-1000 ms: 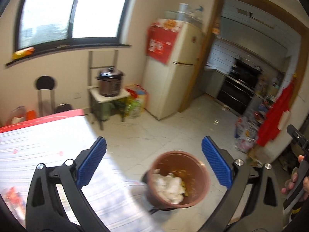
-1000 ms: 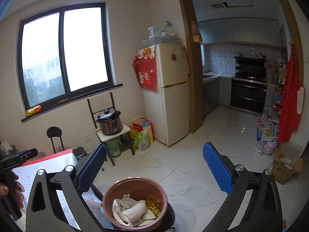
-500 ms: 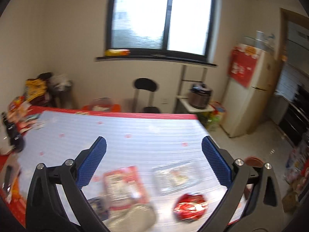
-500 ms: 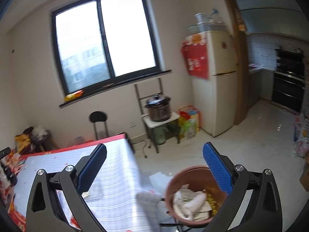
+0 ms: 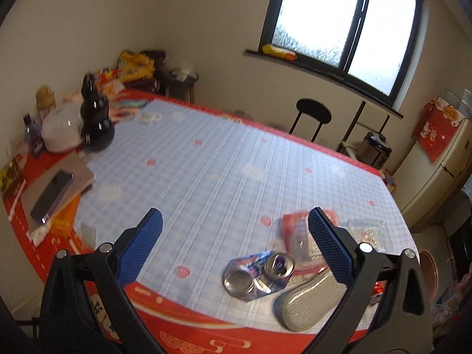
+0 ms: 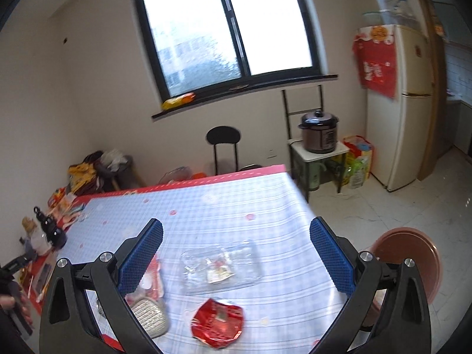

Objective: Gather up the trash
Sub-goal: 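Move both tools back over the table toward the remaining cans, then lower the left gripper onto the crushed blue-white can and close it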

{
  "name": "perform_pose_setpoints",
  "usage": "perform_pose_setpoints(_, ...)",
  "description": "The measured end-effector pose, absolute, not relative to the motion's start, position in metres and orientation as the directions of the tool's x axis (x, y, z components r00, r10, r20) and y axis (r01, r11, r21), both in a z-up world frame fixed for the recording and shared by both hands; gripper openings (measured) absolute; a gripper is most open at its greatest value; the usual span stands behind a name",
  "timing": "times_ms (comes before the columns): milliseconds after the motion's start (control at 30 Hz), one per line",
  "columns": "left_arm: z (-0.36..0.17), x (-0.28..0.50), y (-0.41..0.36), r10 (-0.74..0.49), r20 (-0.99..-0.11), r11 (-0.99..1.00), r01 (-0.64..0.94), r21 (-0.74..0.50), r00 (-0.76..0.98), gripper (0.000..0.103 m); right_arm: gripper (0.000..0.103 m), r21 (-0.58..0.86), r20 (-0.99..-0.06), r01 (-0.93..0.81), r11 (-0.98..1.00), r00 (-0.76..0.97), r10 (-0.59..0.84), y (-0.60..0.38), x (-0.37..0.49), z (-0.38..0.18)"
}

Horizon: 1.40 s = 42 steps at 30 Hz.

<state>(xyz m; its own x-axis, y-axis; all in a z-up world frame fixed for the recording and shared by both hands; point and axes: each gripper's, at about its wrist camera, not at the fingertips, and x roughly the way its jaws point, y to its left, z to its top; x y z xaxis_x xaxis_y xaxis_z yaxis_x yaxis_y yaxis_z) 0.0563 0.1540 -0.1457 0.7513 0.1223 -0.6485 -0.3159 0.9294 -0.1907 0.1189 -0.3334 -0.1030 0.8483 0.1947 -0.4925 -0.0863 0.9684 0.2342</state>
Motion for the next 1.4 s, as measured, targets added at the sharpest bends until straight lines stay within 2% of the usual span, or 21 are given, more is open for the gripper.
perform_pose_setpoints(300, -0.223, 0.091, 0.131, -0.08, -0.754, 0.975, -0.106, -0.195, 0.652, 0.097, 0.098, 0.229, -0.532, -0.106, 0.968, 0.819, 0.216, -0.259, 0.134, -0.118)
perform_pose_setpoints(467, -0.254, 0.113, 0.106, -0.195, -0.775, 0.976, 0.04, -0.214, 0.601, 0.097, 0.098, 0.228, -0.568, -0.062, 0.972, 0.802, 0.184, -0.25, 0.138, -0.13)
perform_pose_setpoints(700, -0.292, 0.139, 0.081, -0.283, -0.812, 0.957, 0.202, -0.207, 0.51, 0.096, 0.098, 0.194, -0.604, -0.01, 0.981, 0.786, 0.127, -0.246, 0.137, -0.142)
perform_pose_setpoints(767, -0.302, 0.148, 0.078, -0.289, -0.82, 0.954, 0.218, -0.205, 0.494, 0.095, 0.098, 0.19, -0.612, 0.001, 0.982, 0.782, 0.117, -0.246, 0.139, -0.145)
perform_pose_setpoints(967, -0.328, 0.167, 0.074, -0.274, -0.85, 0.957, 0.212, -0.197, 0.449, 0.078, 0.098, 0.187, -0.62, -0.003, 0.982, 0.775, 0.12, -0.242, 0.142, -0.149)
perform_pose_setpoints(1200, -0.331, 0.171, 0.071, -0.276, -0.853, 0.953, 0.243, -0.182, 0.442, 0.077, 0.098, 0.19, -0.627, -0.013, 0.982, 0.768, 0.132, -0.239, 0.149, -0.151)
perform_pose_setpoints(1400, -0.336, 0.173, 0.061, -0.232, -0.871, 0.952, 0.283, -0.113, 0.434, 0.077, 0.098, 0.195, -0.632, -0.04, 0.98, 0.759, 0.157, -0.231, 0.156, -0.155)
